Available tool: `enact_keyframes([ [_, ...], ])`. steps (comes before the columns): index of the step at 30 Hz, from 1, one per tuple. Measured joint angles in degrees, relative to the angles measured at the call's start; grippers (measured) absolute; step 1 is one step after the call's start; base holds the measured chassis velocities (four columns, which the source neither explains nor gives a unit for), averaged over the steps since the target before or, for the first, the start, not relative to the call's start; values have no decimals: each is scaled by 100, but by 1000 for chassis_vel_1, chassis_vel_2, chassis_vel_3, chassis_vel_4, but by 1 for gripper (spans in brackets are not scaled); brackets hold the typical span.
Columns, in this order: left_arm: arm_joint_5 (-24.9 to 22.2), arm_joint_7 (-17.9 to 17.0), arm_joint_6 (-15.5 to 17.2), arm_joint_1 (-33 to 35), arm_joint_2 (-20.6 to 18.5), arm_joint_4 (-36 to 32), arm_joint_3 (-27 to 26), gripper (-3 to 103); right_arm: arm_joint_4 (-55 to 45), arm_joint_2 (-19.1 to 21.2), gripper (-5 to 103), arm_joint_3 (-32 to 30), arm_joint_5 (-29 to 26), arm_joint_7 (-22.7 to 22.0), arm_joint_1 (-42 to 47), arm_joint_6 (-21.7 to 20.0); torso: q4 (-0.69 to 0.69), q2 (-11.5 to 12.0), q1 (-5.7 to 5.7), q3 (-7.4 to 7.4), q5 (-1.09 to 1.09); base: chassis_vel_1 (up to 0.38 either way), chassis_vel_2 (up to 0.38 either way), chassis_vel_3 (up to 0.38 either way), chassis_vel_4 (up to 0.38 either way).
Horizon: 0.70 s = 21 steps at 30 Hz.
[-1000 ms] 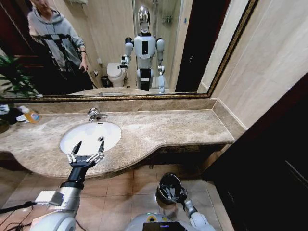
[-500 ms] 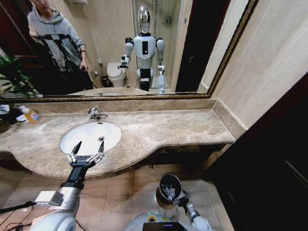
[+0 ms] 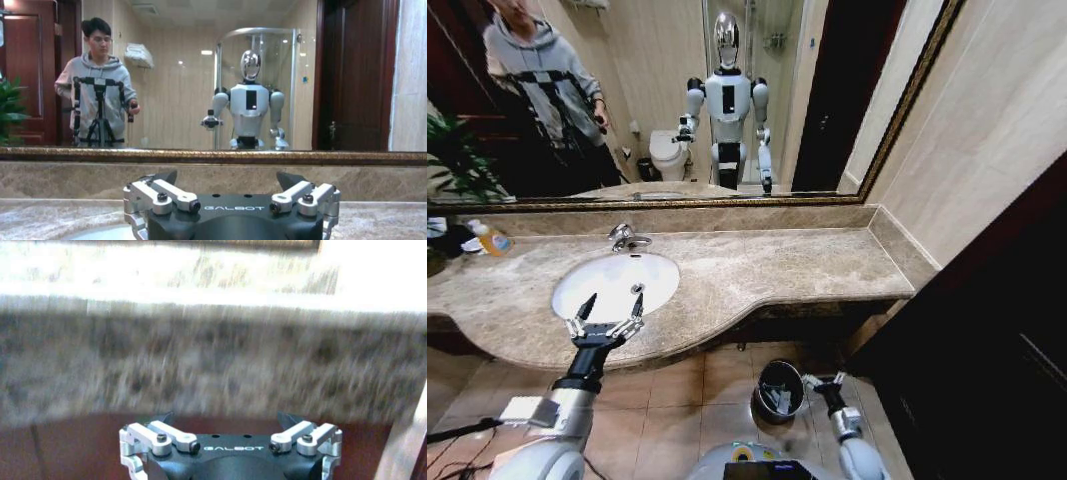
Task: Pick up the trash from the sink and place it in the trash bin.
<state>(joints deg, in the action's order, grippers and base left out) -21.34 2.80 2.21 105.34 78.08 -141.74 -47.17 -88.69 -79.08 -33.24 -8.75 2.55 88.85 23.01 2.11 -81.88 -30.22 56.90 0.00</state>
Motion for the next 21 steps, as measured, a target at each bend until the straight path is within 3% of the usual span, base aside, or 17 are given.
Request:
enact_keyframes([
  [10,0,0,0,0,0,0,0,100,-2231,-172,100,-375,-421,-32,226,-770,0,0,0,0,-1,0,0,0,0],
  [21,0,0,0,0,0,0,0,100,-3294,-330,100,-368,-440,42,305,-1082,0,0,0,0,-1,0,0,0,0],
])
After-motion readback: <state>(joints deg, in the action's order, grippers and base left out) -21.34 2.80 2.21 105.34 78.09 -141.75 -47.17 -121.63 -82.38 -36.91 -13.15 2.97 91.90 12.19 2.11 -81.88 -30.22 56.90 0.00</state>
